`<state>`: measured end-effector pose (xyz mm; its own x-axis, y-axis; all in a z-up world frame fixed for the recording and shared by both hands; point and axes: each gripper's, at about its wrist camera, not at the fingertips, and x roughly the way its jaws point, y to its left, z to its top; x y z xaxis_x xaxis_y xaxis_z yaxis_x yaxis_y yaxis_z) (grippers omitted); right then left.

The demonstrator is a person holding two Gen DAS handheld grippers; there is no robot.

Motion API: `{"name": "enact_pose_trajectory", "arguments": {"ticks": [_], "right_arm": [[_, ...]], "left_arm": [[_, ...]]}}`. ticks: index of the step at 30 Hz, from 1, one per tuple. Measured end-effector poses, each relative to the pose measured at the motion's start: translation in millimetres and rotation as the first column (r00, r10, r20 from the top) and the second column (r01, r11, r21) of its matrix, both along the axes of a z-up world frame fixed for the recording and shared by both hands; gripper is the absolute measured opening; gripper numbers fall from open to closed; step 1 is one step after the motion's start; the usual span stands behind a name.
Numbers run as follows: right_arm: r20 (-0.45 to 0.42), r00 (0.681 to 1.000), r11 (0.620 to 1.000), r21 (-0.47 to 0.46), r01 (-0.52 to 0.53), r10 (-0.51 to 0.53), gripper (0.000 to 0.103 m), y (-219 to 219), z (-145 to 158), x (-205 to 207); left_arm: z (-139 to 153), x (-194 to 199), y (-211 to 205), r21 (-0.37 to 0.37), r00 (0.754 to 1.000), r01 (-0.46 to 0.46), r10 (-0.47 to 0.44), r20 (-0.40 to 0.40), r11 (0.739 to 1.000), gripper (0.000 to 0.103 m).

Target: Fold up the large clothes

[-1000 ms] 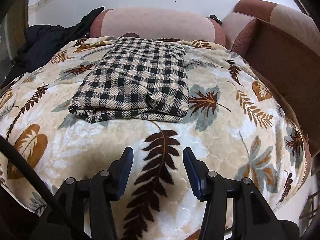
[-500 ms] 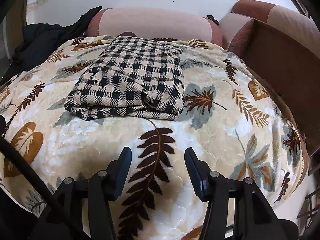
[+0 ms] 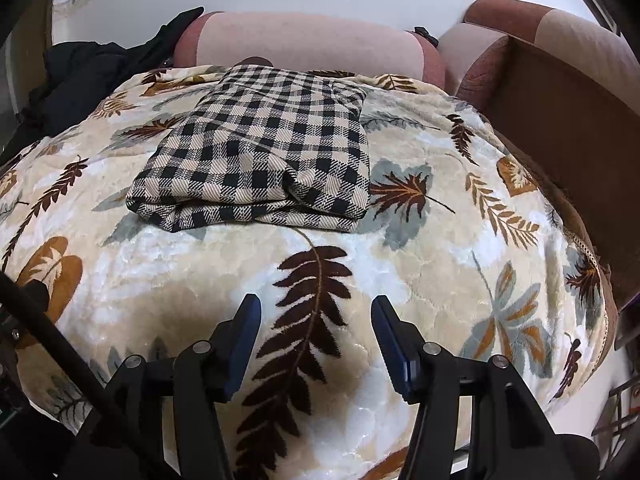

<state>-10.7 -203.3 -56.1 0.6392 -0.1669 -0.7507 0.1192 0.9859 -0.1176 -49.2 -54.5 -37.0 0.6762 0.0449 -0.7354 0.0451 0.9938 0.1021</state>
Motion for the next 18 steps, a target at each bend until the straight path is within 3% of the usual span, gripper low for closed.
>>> {"name": "enact_pose_trajectory", "arguments": {"ticks": [18], "right_arm": [[0.040,0.999,0.999,-0.003,0.036,-0.036,0.065,-2.1,5.2,-5.5]], "left_arm": [[-6.2,-0.9,-2.4,-0.003,1.000,0.012,-0.012,-0.025,1.000,0.087]]}}
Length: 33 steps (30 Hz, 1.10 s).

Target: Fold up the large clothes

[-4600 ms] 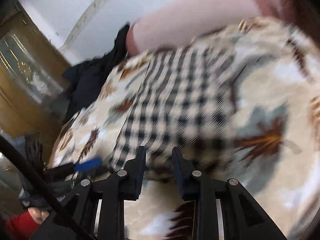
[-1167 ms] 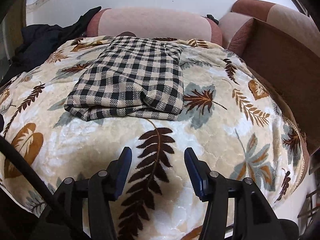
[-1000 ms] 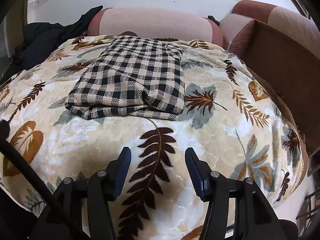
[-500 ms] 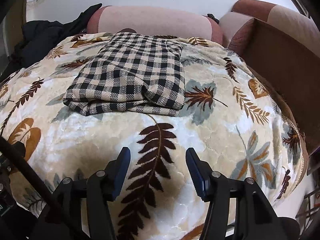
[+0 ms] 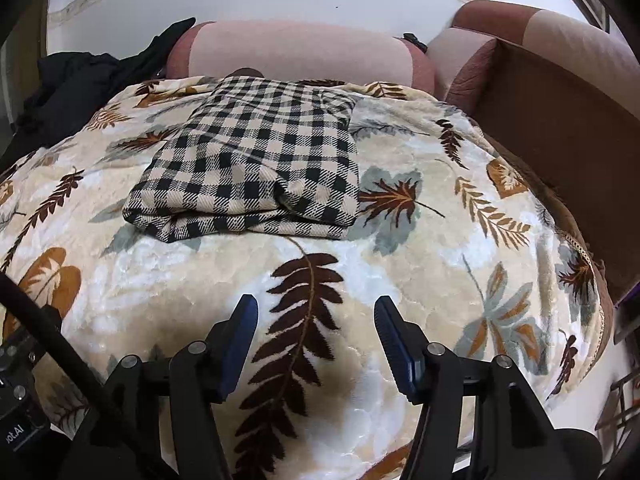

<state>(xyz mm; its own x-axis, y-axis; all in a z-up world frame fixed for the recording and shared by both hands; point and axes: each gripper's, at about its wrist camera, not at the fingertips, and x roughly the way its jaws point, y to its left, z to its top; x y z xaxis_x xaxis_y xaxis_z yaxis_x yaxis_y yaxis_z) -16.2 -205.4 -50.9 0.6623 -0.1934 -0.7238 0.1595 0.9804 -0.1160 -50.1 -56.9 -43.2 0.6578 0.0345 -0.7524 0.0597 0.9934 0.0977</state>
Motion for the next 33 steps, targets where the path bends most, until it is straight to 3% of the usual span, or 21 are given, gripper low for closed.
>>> {"name": "enact_pose_trajectory", "arguments": {"ticks": [7,16,27,33], "right_arm": [[0.012,1.000,1.000,-0.004,0.016,-0.016,0.065,-2,2,-3],[0.103,0.994,0.999,-0.022,0.048,-0.045,0.066,6,15,-39],[0.213,0.977,0.997,-0.066,0.032,-0.018,0.069,18,51,-95],[0.257,0.966,0.998,-0.064,0.029,-0.011,0.075,21,72,-101]], "left_arm": [[7,-7,1,-0.004,1.000,0.007,-0.007,0.015,1.000,0.087],[30,-30,11,-0.033,0.997,0.010,-0.008,0.071,0.999,0.087],[75,-81,32,-0.077,0.980,0.010,0.005,0.197,0.997,0.087],[79,-86,44,-0.097,0.976,0.003,0.018,0.216,0.995,0.087]]}}
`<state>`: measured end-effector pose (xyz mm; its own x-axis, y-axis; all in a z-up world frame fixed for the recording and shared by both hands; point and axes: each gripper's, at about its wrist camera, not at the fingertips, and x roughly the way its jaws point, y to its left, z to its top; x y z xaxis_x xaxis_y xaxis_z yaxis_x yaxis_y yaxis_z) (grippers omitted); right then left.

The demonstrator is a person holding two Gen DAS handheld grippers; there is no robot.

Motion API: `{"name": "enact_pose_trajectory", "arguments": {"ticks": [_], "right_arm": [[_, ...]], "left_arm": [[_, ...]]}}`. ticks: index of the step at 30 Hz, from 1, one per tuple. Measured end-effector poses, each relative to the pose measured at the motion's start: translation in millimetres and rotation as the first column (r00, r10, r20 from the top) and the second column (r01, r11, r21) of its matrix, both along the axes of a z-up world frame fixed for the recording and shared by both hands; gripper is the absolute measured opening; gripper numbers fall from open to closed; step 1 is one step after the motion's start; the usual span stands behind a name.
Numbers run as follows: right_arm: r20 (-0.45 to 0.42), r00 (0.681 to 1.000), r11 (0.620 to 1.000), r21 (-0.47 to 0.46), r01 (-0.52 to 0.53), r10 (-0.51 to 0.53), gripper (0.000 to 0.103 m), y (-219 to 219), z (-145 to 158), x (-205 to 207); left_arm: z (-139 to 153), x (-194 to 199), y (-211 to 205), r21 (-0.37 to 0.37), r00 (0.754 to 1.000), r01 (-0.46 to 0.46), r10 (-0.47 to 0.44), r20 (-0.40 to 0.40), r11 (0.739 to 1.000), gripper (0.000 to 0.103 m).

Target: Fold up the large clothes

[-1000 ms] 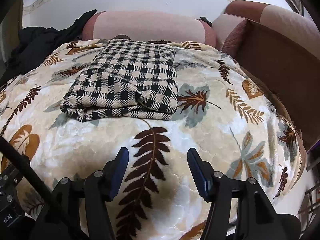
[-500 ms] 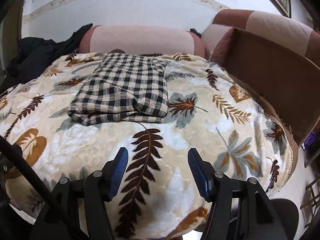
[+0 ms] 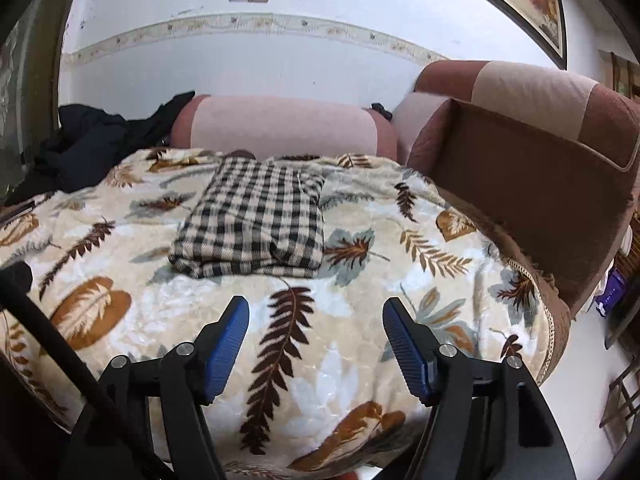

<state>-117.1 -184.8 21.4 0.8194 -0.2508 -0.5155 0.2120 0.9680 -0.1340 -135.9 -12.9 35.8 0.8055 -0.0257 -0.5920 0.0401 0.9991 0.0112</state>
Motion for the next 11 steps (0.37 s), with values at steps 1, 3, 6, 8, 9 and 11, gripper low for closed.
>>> {"name": "enact_pose_trajectory", "arguments": {"ticks": [1,3,6,8,9,11], "right_arm": [[-0.002,1.000,1.000,-0.007,-0.007,0.007,0.076,2,0,2],[-0.013,1.000,1.000,-0.016,-0.019,0.019,0.076,8,-3,7],[-0.050,0.998,0.999,-0.019,-0.037,0.036,0.076,12,-13,21],[-0.079,0.996,0.999,-0.013,-0.048,0.047,0.076,13,-22,32],[-0.090,0.995,0.999,-0.010,-0.051,0.050,0.076,14,-25,36],[-0.118,0.991,0.998,0.000,-0.063,0.062,0.076,15,-36,46]], "left_arm": [[-2,3,0,-0.002,1.000,0.003,-0.003,-0.010,1.000,0.087],[-9,11,0,-0.002,0.999,0.005,-0.005,-0.038,1.000,0.087],[-25,27,0,-0.014,0.996,0.009,-0.010,-0.090,1.000,0.087],[-37,38,1,-0.012,0.992,0.010,-0.012,-0.125,1.000,0.087],[-42,42,1,-0.007,0.991,0.010,-0.010,-0.136,1.000,0.087],[-52,51,1,0.000,0.987,0.005,-0.005,-0.161,1.000,0.087]]}}
